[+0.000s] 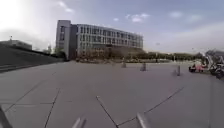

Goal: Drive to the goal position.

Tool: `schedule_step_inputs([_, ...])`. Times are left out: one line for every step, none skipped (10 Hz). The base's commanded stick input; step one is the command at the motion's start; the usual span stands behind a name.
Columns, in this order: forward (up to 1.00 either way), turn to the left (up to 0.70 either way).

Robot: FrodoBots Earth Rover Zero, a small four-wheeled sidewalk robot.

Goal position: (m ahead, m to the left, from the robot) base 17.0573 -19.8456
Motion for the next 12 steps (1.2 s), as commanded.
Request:
schedule_step_inputs([1.0, -0.27])
schedule_step_inputs([1.0, -0.27])
schedule_step_inputs([1.0, -0.27])
schedule_step_inputs([1.0, -0.27])
schedule_step_inputs([1.0, -0.27])
schedule_step_inputs([1.0, -0.27])
schedule_step_inputs([1.0, -0.27])
schedule_step_inputs([1.0, -0.27])
schedule_step_inputs([1.0, -0.27])
schedule_step_inputs([1.0, -0.27])
schedule_step_inputs([1.0, -0.27])
schedule_step_inputs([1.0, -0.27])
